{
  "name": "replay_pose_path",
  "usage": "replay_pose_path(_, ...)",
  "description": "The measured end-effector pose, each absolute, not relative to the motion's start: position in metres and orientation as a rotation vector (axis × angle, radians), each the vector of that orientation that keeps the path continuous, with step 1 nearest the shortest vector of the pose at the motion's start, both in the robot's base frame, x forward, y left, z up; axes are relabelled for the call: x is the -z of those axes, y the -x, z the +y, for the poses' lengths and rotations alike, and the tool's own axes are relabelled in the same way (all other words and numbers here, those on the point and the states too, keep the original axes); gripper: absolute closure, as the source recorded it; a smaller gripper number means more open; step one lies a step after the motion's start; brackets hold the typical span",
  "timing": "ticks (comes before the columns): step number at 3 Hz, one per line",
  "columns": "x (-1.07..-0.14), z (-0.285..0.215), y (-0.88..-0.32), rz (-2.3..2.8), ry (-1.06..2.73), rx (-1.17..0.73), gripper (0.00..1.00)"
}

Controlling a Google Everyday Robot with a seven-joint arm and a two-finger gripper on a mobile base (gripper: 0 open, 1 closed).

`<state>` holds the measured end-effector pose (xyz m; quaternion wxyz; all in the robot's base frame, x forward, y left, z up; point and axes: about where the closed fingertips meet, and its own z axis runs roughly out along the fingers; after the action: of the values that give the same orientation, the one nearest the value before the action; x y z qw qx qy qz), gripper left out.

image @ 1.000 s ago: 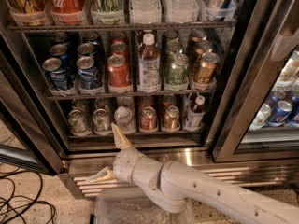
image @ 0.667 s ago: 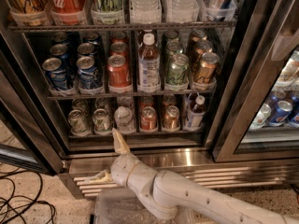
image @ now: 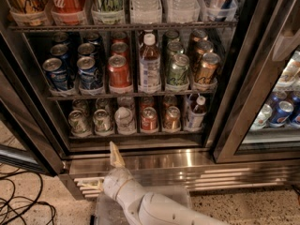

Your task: Pick 7up can from bottom shelf of fridge

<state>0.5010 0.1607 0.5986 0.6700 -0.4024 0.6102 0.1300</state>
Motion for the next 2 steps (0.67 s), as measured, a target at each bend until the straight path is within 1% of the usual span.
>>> replay_pose_path(2,-0.574,0.184,-0.523,1.387,0.716,-0.237,0.12)
